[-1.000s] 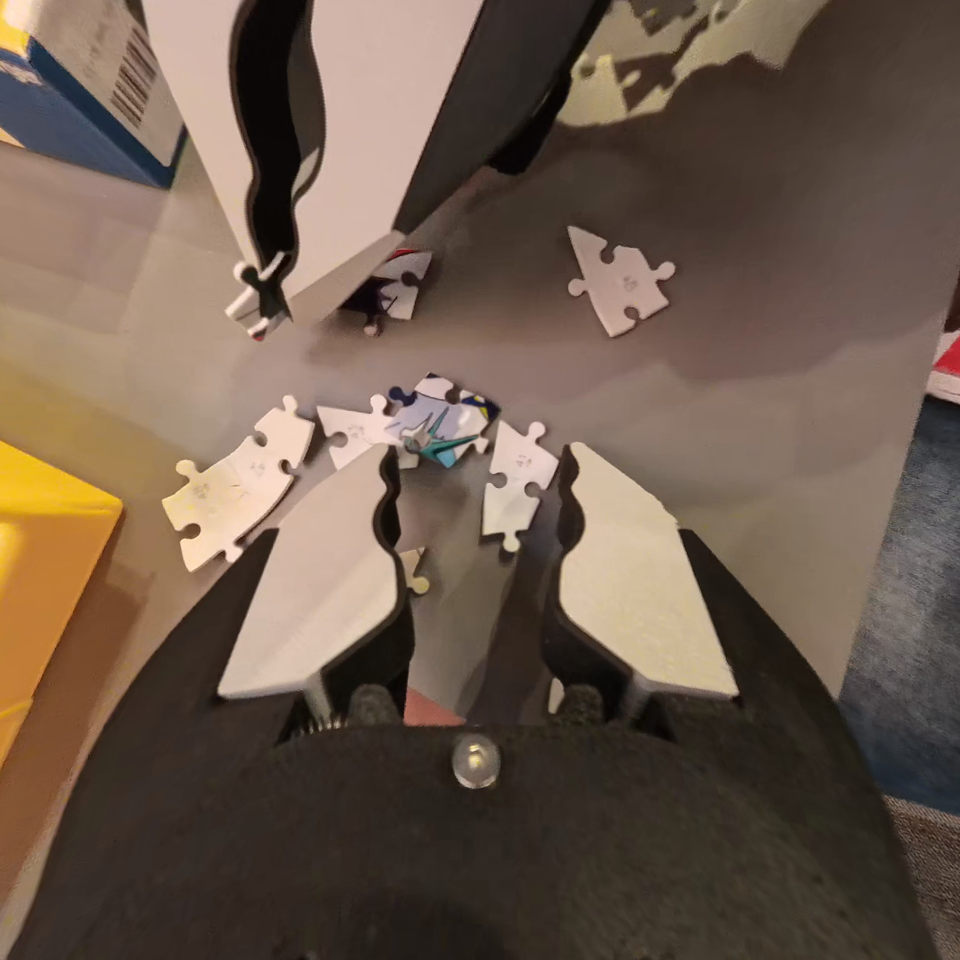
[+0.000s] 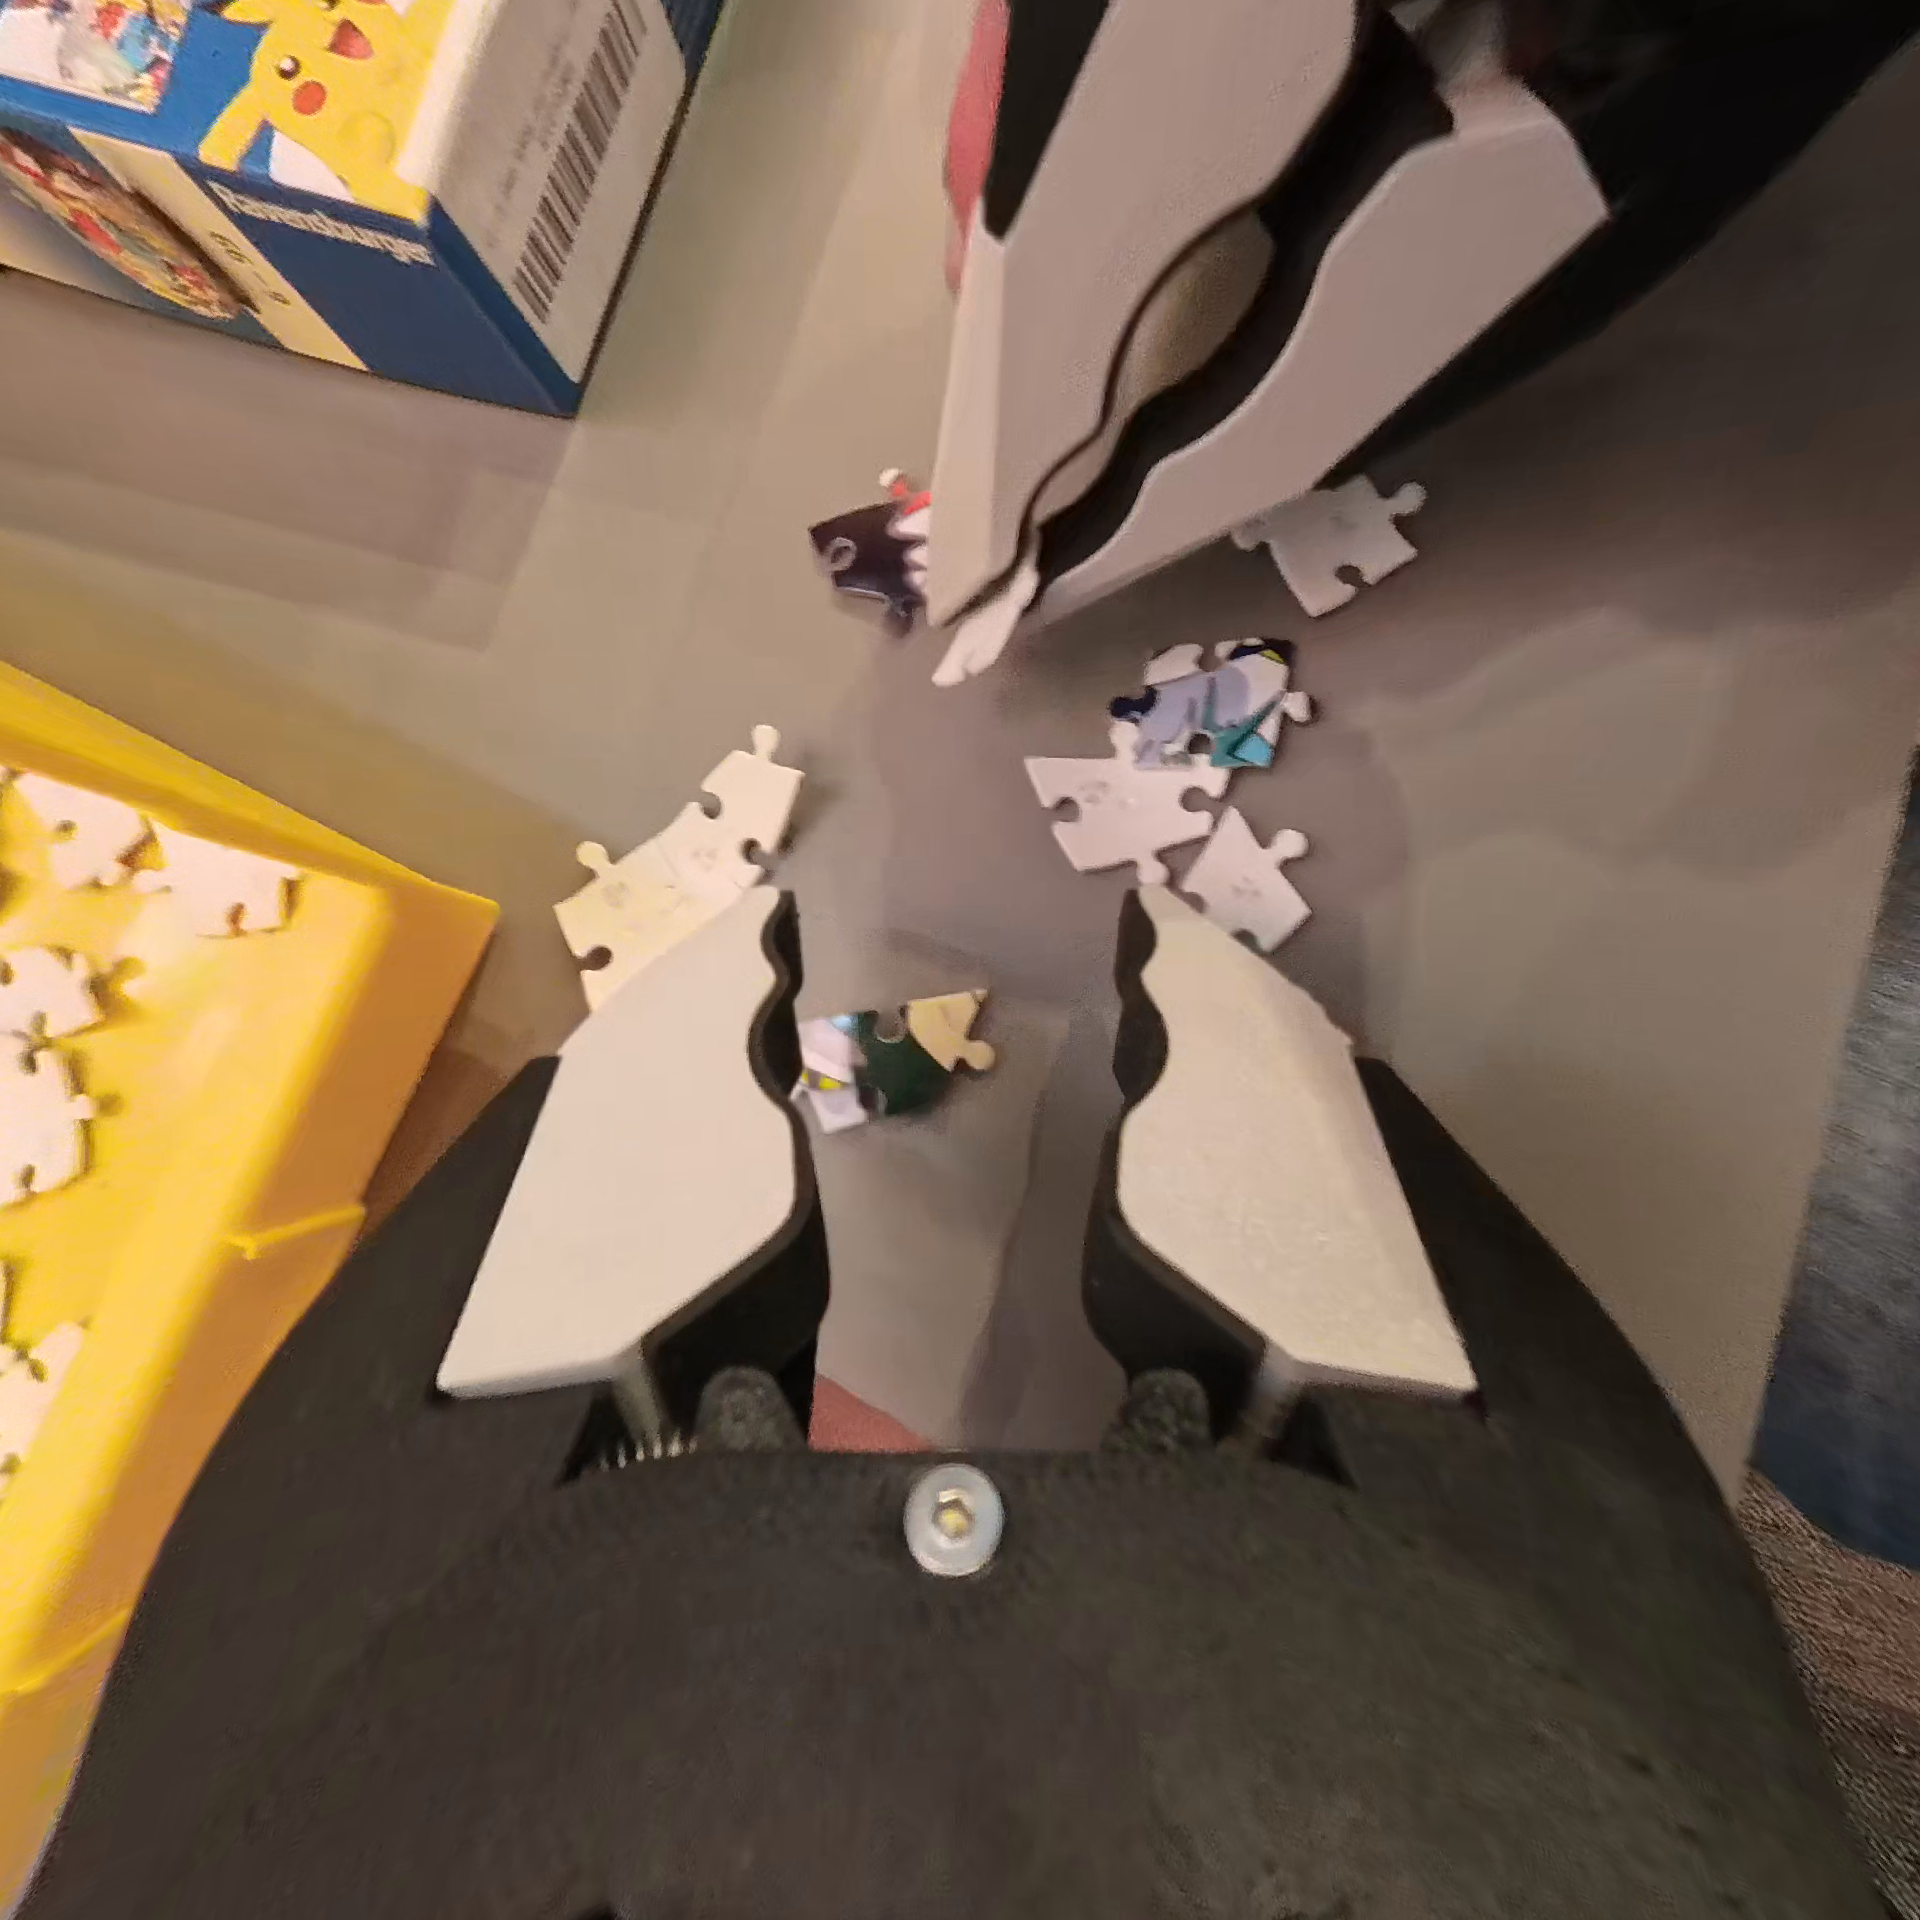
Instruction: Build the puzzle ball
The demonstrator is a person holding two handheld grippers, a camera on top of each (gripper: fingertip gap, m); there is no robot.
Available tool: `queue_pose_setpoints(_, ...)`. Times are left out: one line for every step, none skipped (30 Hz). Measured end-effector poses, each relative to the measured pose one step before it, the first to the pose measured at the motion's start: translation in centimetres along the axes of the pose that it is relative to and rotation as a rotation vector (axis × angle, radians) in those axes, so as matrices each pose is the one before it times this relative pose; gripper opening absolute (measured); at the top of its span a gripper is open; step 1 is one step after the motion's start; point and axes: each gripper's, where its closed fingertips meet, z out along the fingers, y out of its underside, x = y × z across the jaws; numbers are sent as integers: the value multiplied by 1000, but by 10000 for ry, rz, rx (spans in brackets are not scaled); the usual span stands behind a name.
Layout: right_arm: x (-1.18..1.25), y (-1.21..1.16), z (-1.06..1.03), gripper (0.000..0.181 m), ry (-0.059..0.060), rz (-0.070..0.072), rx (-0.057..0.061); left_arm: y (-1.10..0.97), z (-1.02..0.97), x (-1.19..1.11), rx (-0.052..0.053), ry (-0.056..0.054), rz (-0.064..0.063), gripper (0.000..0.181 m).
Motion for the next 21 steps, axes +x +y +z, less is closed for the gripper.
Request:
queue_pose_setpoints(37, -43, 187, 1, -10, -36, -34, -205, 209, -388, 45, 9, -22, 58)
queue_pose_setpoints(-44, -311, 85, 0, -70, 16, 147, -218, 211, -246, 68, 139, 8, 59)
queue_pose_setpoints(-10, -194, 76, 0, -52, 62, 68, -230, 216, -405, 52, 64, 20, 59)
queue_pose_setpoints(5, 16, 103, 0, -24, 14, -46, -240, 205, -353, 10, 67, 26, 60)
queue_pose_setpoints(-39, 67, 99, 0, -22, 1, -45, -304, 212, -83, -11, 153, 129, 60)
queue_pose_setpoints(-111, -32, 42, 0, -60, 37, 34, -270, 290, -77, -68, 87, 189, 60)
queue_pose_setpoints(-125, -88, -1, 0, -41, 40, 65, -66, 359, -104, -163, 73, 151, 60)
queue_pose_setpoints(-37, -12, -1, 0, 9, 8, 11, 23, 396, 161, -142, 228, 126, 61)
queue_pose_setpoints(9, 82, 12, 0, 12, 12, -35, 94, 365, 284, -126, 274, 84, 61)
queue_pose_setpoints(23, 80, 13, 0, -11, 27, -13, 229, 312, 150, -177, 161, 56, 60)
queue_pose_setpoints(38, 8, -23, 0, 2, 27, 41, 225, 241, 176, -145, 129, 56, 60)
queue_pose_setpoints(12, -34, -27, 0, -11, 14, 56, 158, 179, 266, -89, 162, 16, 59)
queue_pose_setpoints(-18, -21, -1, 0, -10, -11, 37, 103, 139, 230, -47, 114, -22, 59)
queue_pose_setpoints(58, -51, 10, 0, 37, -35, 45, 74, 83, 226, -12, 109, -42, 58)
queue_pose_setpoints(39, -118, 18, 0, 27, -54, 78, 11, -36, 213, 36, 97, -29, 57)
queue_pose_setpoints(-11, -163, 43, 0, -16, -70, 77, 93, -79, 135, -30, 51, 9, 57)
queue_pose_setpoints(47, -128, 104, 0, 8, -100, 24, 93, -68, 25, -37, 24, -47, 57)
queue_pose_setpoints(76, -92, 152, 0, 29, -131, -11, 71, -80, 56, -11, 57, -46, 56)
queue_pose_setpoints(83, -112, 173, 0, 26, -153, -8, 104, -87, 145, -11, 92, 3, 56)
queue_pose_setpoints(65, -156, 164, 0, 24, -159, 14, 76, -68, 124, -18, 75, 5, 56)
queue_pose_setpoints(35, -177, 175, 1, 10, -140, 28, 72, -41, 72, -21, 45, 26, 56)
